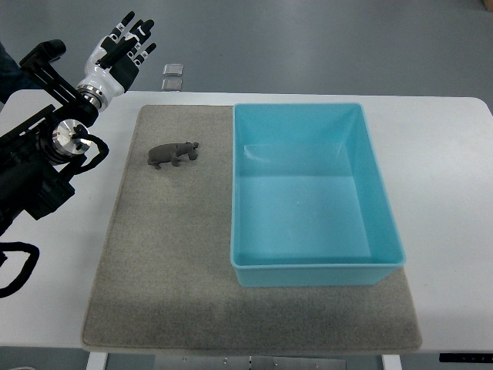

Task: Place brown hippo in blue box with left hand

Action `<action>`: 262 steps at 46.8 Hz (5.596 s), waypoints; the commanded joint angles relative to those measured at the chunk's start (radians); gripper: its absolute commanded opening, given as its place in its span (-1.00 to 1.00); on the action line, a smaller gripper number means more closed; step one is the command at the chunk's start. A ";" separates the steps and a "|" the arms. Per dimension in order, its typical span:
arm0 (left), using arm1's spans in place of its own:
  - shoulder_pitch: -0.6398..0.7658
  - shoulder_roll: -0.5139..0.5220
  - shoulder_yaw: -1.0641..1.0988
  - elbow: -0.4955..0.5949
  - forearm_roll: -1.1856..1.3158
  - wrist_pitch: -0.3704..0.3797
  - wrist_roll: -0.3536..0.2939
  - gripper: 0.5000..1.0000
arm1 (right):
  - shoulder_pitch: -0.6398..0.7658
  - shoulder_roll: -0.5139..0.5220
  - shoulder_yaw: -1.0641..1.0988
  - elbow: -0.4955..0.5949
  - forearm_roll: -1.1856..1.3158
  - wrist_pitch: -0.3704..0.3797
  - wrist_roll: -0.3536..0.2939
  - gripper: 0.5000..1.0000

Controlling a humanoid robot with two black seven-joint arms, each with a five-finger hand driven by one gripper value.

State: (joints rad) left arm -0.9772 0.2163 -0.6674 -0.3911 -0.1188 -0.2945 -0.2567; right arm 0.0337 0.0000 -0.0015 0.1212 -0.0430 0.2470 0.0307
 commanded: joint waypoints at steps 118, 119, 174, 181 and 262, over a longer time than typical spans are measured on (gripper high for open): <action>-0.104 0.063 0.420 0.017 0.573 0.023 -0.027 0.99 | 0.000 0.000 0.000 0.000 0.000 0.000 0.000 0.74; -0.104 0.063 0.422 0.017 0.590 0.023 -0.027 0.99 | 0.000 0.000 0.000 0.000 0.000 0.000 0.000 0.74; -0.278 0.221 0.655 -0.275 1.193 -0.146 -0.039 0.99 | 0.000 0.000 0.000 0.000 0.000 0.000 0.000 0.74; -0.288 0.235 0.657 -0.275 1.228 -0.192 -0.039 0.99 | 0.000 0.000 0.000 0.000 0.000 0.000 0.000 0.74; -0.294 0.219 0.667 -0.328 1.438 -0.193 0.037 -0.58 | 0.000 0.000 0.000 0.000 0.000 0.000 0.000 0.74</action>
State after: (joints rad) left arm -1.2715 0.4356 0.0016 -0.7187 1.2977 -0.4948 -0.2196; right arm 0.0338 0.0000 -0.0015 0.1212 -0.0429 0.2470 0.0307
